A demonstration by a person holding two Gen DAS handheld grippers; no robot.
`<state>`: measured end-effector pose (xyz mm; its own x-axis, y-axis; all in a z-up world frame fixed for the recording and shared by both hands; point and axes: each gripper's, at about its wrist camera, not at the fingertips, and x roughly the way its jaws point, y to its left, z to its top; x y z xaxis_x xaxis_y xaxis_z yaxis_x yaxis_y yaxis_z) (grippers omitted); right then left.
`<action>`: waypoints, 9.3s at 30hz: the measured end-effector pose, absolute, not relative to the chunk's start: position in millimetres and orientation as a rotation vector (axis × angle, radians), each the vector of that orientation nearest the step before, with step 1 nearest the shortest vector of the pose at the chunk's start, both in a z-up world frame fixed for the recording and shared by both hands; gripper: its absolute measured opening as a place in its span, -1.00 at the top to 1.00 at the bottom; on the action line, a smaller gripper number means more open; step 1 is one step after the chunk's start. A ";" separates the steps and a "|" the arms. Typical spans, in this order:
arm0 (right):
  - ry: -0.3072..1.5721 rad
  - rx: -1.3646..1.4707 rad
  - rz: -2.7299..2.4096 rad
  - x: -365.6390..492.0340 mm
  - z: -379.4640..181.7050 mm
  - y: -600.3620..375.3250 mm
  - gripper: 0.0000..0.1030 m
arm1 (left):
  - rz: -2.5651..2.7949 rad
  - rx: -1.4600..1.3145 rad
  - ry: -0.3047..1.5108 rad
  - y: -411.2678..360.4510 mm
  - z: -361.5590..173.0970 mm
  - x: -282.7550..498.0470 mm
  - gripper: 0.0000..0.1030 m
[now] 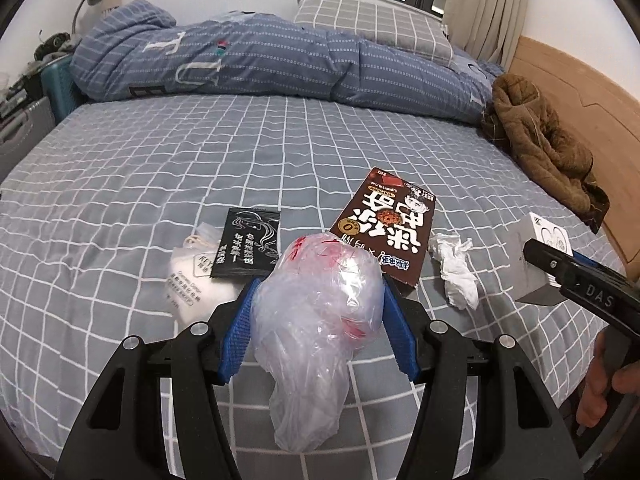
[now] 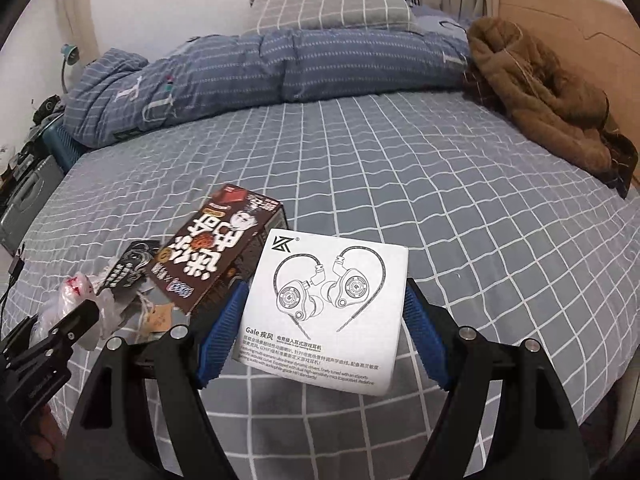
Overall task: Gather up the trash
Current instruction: 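Carry the plastic bag and white card with both tools over the bin, then open the right tool to drop the white card into the bin, then open the left tool to drop the clear plastic bag into the bin, then move both tools back over the remaining items on the bed, then grasp the black wipe packet with the left tool while the right tool grasps the white tissue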
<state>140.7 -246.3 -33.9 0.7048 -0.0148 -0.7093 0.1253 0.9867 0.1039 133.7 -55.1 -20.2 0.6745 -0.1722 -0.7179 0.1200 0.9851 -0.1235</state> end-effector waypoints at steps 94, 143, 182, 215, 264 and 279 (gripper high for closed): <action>0.858 0.050 0.106 -120.2 -52.8 -138.8 -0.43 | -0.108 -0.008 0.943 -13.6 -43.1 -129.9 -0.12; 1.146 -0.029 0.142 -96.8 -188.7 -106.3 -0.70 | -0.031 -0.057 1.147 33.6 -163.7 -119.2 -0.11; 1.089 0.101 -0.094 -120.5 -170.6 -222.1 -0.85 | -0.248 0.053 1.154 -96.4 -165.2 -121.9 -0.15; 0.851 0.059 -0.015 -98.8 -98.3 -184.7 -0.85 | -0.125 0.024 0.947 -39.7 -80.0 -97.4 -0.89; 0.789 -0.011 0.029 123.3 -66.0 -149.7 -0.85 | 0.006 -0.040 0.832 36.8 -49.8 118.7 -0.89; 0.795 0.078 -0.085 198.6 -59.3 -201.8 -0.85 | -0.058 -0.030 0.835 7.3 -48.7 212.7 -0.89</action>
